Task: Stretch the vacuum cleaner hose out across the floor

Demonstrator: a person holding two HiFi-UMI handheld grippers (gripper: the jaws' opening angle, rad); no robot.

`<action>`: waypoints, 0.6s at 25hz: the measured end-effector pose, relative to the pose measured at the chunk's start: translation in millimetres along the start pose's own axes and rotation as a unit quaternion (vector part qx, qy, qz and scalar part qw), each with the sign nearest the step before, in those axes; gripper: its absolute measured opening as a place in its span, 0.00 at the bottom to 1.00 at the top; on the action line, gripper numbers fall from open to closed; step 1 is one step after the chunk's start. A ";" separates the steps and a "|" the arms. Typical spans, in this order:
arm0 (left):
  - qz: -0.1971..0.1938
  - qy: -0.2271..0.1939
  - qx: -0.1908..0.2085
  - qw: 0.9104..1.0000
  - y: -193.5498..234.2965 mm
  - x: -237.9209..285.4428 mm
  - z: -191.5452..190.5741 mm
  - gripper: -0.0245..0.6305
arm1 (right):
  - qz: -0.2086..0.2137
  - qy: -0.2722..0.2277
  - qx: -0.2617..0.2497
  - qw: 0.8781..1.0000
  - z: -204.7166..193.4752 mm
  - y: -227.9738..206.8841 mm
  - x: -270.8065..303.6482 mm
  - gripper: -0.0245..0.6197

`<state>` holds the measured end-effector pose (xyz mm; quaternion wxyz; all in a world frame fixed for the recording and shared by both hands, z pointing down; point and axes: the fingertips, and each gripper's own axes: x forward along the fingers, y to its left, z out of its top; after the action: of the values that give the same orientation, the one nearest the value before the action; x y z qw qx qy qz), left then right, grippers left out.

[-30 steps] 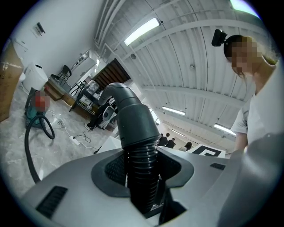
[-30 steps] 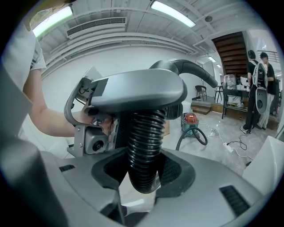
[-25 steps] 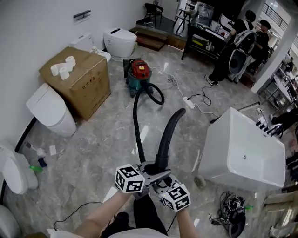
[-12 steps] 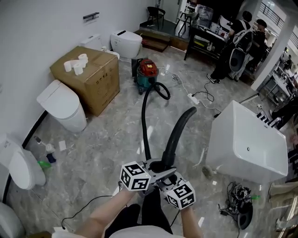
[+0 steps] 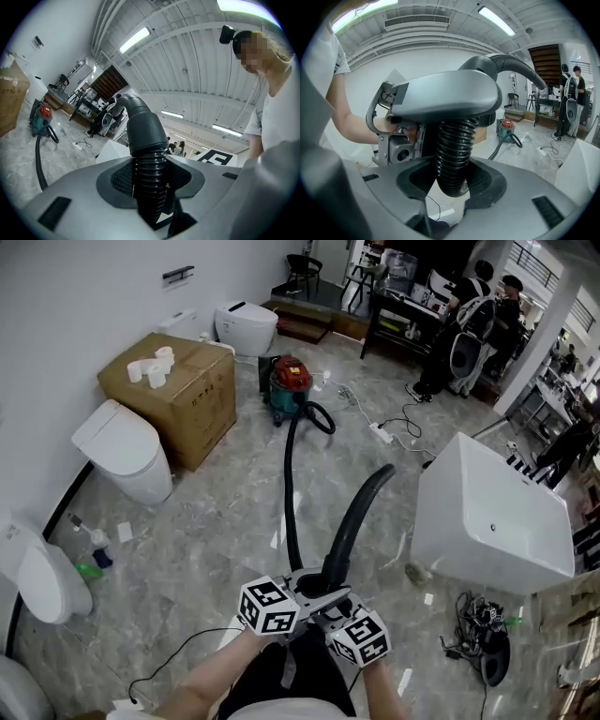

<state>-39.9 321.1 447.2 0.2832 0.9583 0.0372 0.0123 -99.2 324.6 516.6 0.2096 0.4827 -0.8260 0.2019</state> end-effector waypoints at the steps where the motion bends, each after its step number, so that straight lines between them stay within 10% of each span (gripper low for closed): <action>1: -0.001 0.000 -0.004 1.000 -2.1 -2.4 -2.4 0.30 | 0.000 0.002 0.000 1.000 -1.9 3.6 -1.0 0.32; 15: -0.005 0.008 -0.016 1.000 -26.8 10.5 -33.2 0.30 | 0.000 0.008 0.009 1.000 -33.4 12.0 -26.6 0.32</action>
<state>-32.6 362.3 460.5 0.2982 0.9533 0.0445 0.0193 -92.9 366.8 528.4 0.2120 0.4825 -0.8227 0.2129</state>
